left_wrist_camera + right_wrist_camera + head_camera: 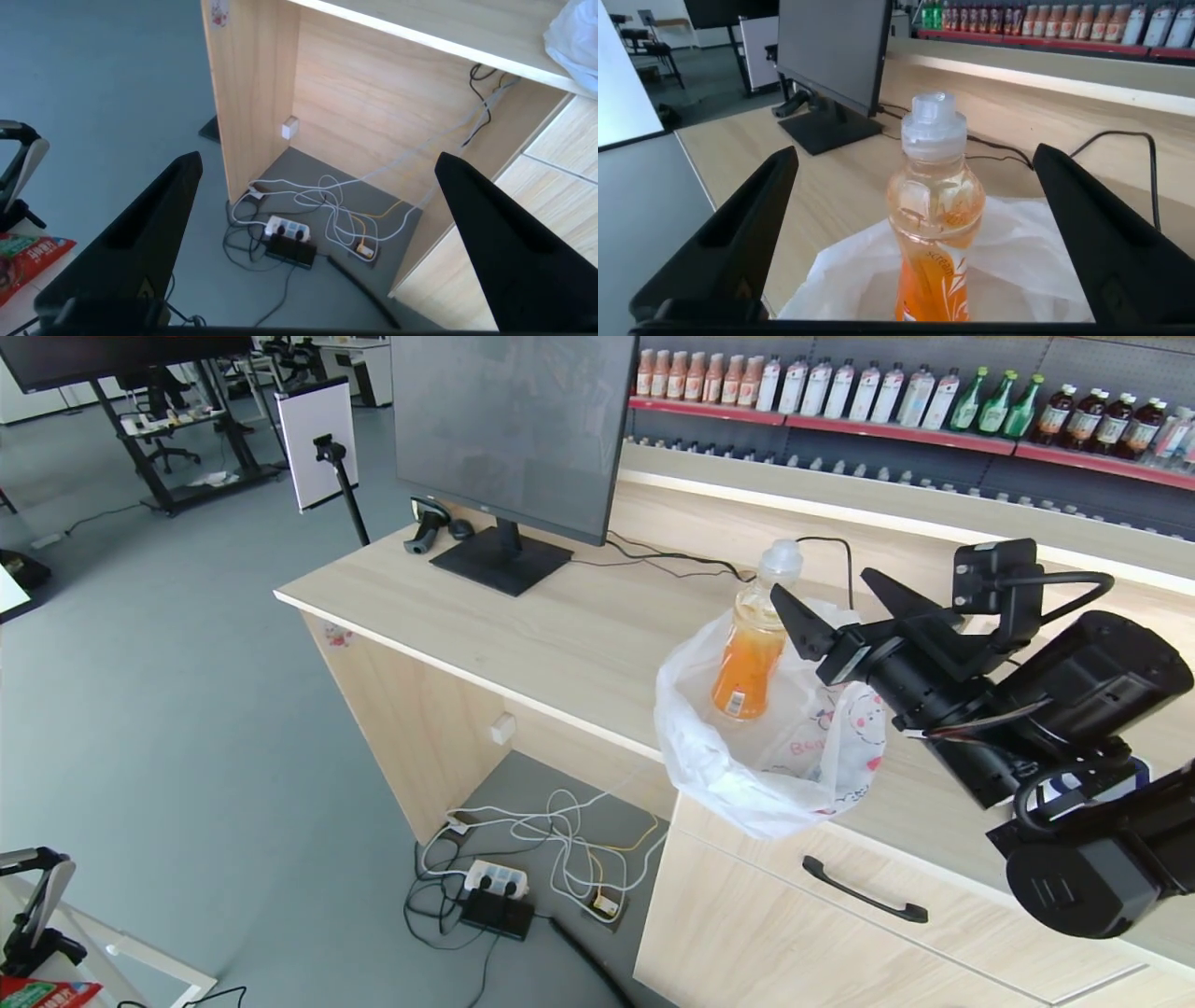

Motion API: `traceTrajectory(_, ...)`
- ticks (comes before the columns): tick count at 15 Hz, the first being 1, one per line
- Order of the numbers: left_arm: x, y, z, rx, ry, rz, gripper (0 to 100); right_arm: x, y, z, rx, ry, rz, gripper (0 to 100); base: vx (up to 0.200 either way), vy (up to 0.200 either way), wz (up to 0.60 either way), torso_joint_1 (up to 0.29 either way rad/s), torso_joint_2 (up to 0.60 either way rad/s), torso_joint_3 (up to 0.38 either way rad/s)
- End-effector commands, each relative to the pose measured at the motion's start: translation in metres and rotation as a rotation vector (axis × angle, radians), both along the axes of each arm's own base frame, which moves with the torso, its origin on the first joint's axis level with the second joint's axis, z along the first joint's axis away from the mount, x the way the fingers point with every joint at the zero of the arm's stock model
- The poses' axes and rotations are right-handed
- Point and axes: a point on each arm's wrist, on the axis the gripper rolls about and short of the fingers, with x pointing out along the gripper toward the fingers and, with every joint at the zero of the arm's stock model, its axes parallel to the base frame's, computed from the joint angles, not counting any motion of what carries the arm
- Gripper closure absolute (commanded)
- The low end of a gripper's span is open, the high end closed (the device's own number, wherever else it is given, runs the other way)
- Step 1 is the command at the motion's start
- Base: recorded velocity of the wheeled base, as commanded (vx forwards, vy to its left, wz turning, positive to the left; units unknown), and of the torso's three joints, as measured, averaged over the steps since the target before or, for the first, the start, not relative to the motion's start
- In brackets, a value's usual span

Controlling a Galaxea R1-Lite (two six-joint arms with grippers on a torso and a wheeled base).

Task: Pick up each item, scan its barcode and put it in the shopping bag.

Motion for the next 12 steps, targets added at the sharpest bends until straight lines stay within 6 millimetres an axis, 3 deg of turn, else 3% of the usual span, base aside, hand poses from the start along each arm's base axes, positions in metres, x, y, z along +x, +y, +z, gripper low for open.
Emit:
traceTrajectory(1,0.000,0.000,0.000,0.001,-0.001,0.000,0,-0.006,-0.002,0.011,0.012,-0.033,0.002,0,0.000,0.000,-0.60,-0.002,0.00,-0.007)
traceTrajectory(12,0.000,0.000,0.000,-0.001,-0.001,0.000,0,-0.026,-0.012,0.018,0.015,-0.041,-0.008,0,0.000,0.000,-0.60,0.004,0.00,0.003)
